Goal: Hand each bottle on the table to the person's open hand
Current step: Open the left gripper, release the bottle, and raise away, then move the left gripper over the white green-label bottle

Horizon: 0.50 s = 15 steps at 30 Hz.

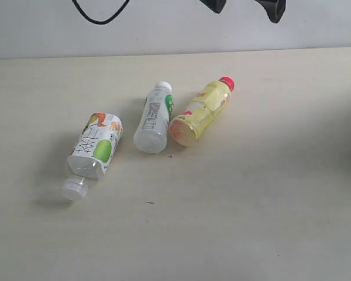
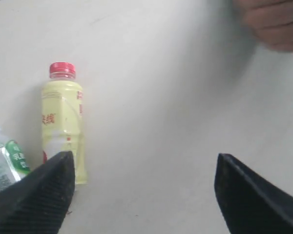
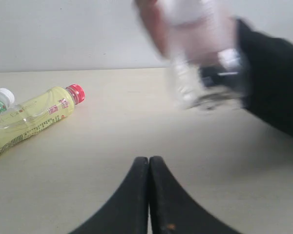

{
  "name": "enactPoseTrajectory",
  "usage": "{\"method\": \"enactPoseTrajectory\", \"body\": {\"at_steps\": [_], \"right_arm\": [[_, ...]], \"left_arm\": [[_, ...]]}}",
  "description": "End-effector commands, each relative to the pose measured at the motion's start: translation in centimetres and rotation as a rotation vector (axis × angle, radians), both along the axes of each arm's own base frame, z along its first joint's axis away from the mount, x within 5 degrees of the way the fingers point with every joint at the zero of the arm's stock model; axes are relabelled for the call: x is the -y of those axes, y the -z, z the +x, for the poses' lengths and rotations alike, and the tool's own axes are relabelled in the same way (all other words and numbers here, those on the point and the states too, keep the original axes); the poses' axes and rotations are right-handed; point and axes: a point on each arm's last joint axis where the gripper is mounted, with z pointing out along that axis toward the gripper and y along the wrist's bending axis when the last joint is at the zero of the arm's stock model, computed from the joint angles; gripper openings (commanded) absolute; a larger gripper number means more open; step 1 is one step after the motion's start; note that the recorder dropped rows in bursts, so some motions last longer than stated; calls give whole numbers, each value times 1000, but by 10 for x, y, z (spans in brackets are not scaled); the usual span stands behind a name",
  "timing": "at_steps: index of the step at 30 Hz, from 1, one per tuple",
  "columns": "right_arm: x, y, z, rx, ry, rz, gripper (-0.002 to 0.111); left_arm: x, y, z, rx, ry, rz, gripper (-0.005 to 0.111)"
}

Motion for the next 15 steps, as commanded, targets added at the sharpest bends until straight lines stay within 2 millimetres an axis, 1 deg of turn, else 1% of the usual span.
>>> {"method": "enactPoseTrajectory", "body": {"at_steps": [1,5,11,15], "right_arm": [[0,0,0,11,3,7,0],[0,0,0,11,3,7,0],[0,0,0,11,3,7,0],[0,0,0,11,3,7,0]], "left_arm": [[-10,4,3,65,-24,91,75],[-16,26,10,83,-49,214,75],[-29,65,20,106,-172,406,75],[-41,80,27,132,-267,480,75]]}}
